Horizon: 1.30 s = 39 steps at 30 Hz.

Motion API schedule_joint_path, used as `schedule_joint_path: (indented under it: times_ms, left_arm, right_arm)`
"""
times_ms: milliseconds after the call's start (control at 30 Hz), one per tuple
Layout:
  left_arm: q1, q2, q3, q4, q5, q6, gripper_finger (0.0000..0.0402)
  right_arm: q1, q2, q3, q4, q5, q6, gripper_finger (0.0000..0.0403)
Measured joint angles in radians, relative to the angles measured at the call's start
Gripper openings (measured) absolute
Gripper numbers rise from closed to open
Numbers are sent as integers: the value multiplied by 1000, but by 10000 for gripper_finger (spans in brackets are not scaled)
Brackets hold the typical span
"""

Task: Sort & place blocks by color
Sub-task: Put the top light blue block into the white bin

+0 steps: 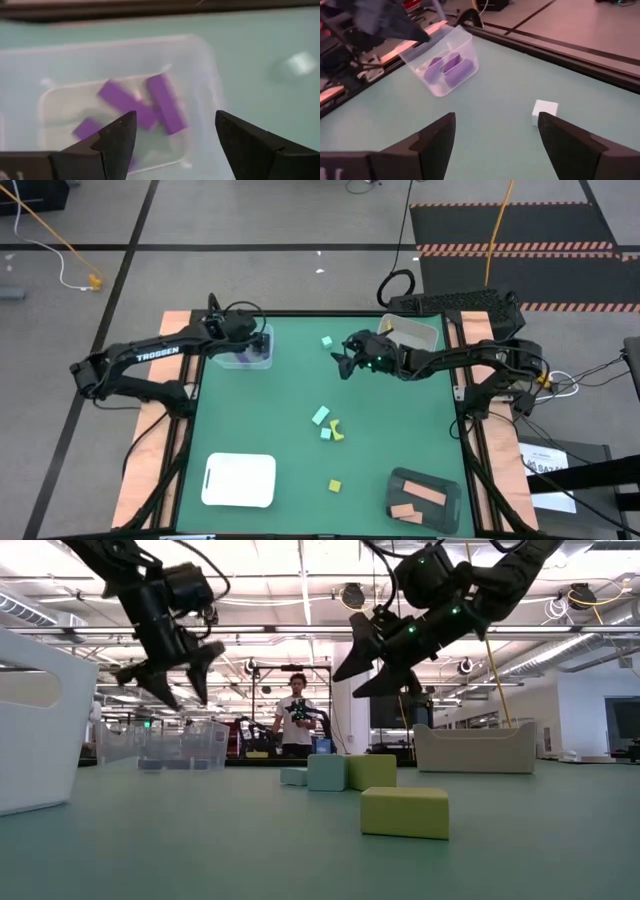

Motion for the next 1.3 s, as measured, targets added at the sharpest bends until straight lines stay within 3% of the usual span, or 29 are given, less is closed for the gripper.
schedule_joint_path:
  times_ms: [200,400,667,900,1300]
  left_arm:
    - [-34,-102,0,119,5,18,271]
    - [-65,-203,0,235,7,86,271]
    - [-75,-308,0,263,7,109,271]
    - [-82,-351,0,260,27,137,271]
    - [-83,-354,0,266,42,168,271]
  right_arm:
    - [-9,29,14,-1,17,11,277]
    - [-8,170,142,-15,20,-3,277]
    - [-53,331,366,-253,151,86,277]
    - [-95,436,501,-402,139,167,277]
    - [-159,460,509,-435,-36,233,277]
